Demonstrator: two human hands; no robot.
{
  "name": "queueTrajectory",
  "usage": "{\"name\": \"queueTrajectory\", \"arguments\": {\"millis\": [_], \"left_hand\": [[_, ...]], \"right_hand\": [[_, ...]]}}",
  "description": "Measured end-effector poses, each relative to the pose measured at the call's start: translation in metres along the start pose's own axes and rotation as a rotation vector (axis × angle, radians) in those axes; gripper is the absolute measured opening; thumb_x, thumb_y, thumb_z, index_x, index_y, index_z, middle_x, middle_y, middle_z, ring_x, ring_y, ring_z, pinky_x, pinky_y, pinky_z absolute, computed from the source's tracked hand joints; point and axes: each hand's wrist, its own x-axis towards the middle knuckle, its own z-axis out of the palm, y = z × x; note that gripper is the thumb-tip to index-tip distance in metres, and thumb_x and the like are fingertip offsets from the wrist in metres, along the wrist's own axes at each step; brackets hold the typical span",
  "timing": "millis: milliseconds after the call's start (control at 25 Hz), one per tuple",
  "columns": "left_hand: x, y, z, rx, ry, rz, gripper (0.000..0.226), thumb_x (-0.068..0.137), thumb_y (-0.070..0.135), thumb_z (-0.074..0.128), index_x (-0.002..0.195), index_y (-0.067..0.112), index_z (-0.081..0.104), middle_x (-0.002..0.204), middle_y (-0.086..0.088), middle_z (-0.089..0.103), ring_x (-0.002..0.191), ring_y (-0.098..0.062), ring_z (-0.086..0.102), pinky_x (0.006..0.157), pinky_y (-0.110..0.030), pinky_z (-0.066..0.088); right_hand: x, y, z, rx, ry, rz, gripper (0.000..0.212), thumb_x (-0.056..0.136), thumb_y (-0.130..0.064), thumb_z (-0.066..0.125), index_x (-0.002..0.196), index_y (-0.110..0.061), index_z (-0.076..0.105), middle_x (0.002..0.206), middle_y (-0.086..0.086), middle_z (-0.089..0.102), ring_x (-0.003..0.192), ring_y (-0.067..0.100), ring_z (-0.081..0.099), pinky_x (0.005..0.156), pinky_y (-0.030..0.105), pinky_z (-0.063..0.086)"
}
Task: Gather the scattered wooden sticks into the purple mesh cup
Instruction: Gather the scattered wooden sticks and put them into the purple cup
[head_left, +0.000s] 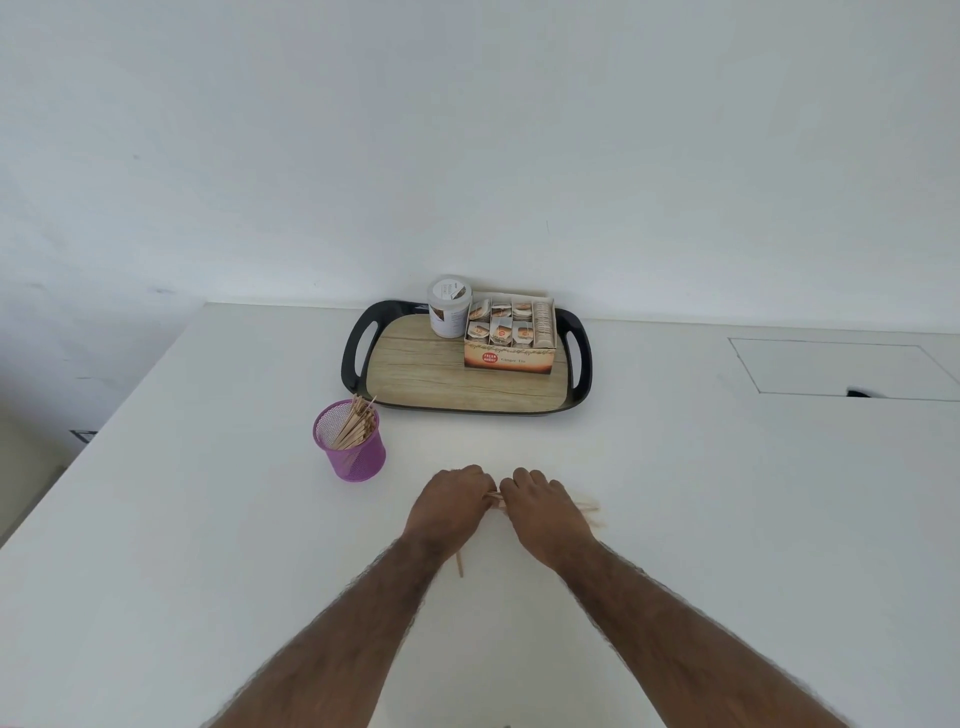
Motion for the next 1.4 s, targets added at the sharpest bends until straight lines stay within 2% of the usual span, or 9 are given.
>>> {"name": "queueTrajectory", "arguments": {"millis": [120,360,640,720,840,1000,1080,1240,1400], "left_hand": [[0.000,0.003,-0.004,-0.061,0.002,-0.025,0.020,0.103,0.025,0.051,0.102,0.019,0.070,0.101,0.002,0.063,0.087,-0.022,0.064,0.079,-0.039,0.052],[0.007,0.009,-0.014,-0.209,0.054,0.012,0.022,0.105,0.028,0.051,0.101,0.017,0.069,0.102,0.003,0.061,0.089,-0.015,0.059,0.080,-0.037,0.053],[0.002,0.008,-0.021,-0.400,0.223,-0.060,0.027,0.102,0.040,0.058,0.119,0.022,0.068,0.111,0.010,0.065,0.101,-0.002,0.058,0.086,-0.022,0.048],[0.002,0.015,-0.021,-0.604,0.275,-0.179,0.032,0.105,0.044,0.050,0.103,0.018,0.069,0.100,0.002,0.068,0.089,-0.003,0.059,0.078,-0.030,0.050],[0.008,0.032,-0.025,-0.817,0.265,-0.329,0.043,0.107,0.045,0.043,0.089,0.012,0.064,0.087,-0.008,0.065,0.085,-0.011,0.057,0.082,-0.045,0.052],[0.008,0.047,-0.039,-1.035,0.351,-0.353,0.039,0.109,0.037,0.042,0.102,0.012,0.070,0.097,0.004,0.068,0.095,-0.011,0.062,0.082,-0.025,0.046],[0.009,0.049,-0.041,-1.370,0.405,-0.446,0.039,0.111,0.040,0.036,0.114,0.017,0.068,0.115,0.003,0.068,0.112,-0.015,0.061,0.096,-0.029,0.045],[0.006,0.060,-0.029,-1.988,0.182,-0.680,0.073,0.106,0.061,0.020,0.127,0.005,0.063,0.132,-0.015,0.067,0.124,-0.030,0.060,0.109,-0.042,0.043],[0.003,0.077,-0.033,-2.373,0.125,-0.640,0.081,0.104,0.064,0.023,0.128,-0.003,0.062,0.129,-0.024,0.068,0.119,-0.036,0.067,0.104,-0.046,0.050]], "right_hand": [[0.005,0.003,-0.001,0.035,0.007,0.000,0.016,0.103,-0.019,0.040,0.117,-0.016,0.049,0.112,0.005,0.059,0.102,0.029,0.058,0.083,0.041,0.041],[0.018,0.013,-0.012,0.079,0.055,0.026,0.005,0.102,-0.016,0.044,0.102,-0.016,0.049,0.094,0.004,0.063,0.086,0.030,0.061,0.068,0.037,0.031],[0.019,0.020,-0.020,0.135,0.097,0.021,0.021,0.106,-0.035,0.048,0.103,-0.014,0.053,0.092,0.004,0.064,0.078,0.028,0.061,0.064,0.039,0.042],[0.018,0.018,-0.023,0.115,0.113,-0.019,0.027,0.105,-0.041,0.048,0.101,-0.015,0.053,0.090,0.003,0.065,0.077,0.029,0.063,0.062,0.037,0.040],[0.021,0.010,-0.030,0.101,0.119,-0.008,0.034,0.104,-0.049,0.046,0.087,-0.020,0.044,0.078,0.002,0.062,0.066,0.027,0.059,0.059,0.034,0.034],[0.026,0.007,-0.049,0.190,0.126,0.180,0.037,0.099,-0.040,0.050,0.069,-0.019,0.044,0.058,-0.007,0.046,0.057,0.024,0.052,0.054,0.031,0.033],[0.032,0.006,-0.069,0.491,0.194,0.329,0.041,0.094,-0.032,0.056,0.059,-0.019,0.039,0.051,-0.009,0.041,0.051,0.018,0.045,0.049,0.029,0.031],[0.042,0.002,-0.118,1.733,0.477,0.505,0.045,0.093,-0.026,0.070,0.056,-0.024,0.044,0.046,-0.003,0.035,0.038,0.012,0.027,0.039,0.023,0.024],[0.048,-0.009,-0.138,2.095,0.575,0.432,0.041,0.093,-0.028,0.074,0.060,-0.021,0.051,0.045,0.000,0.035,0.034,0.012,0.030,0.038,0.022,0.026]]}}
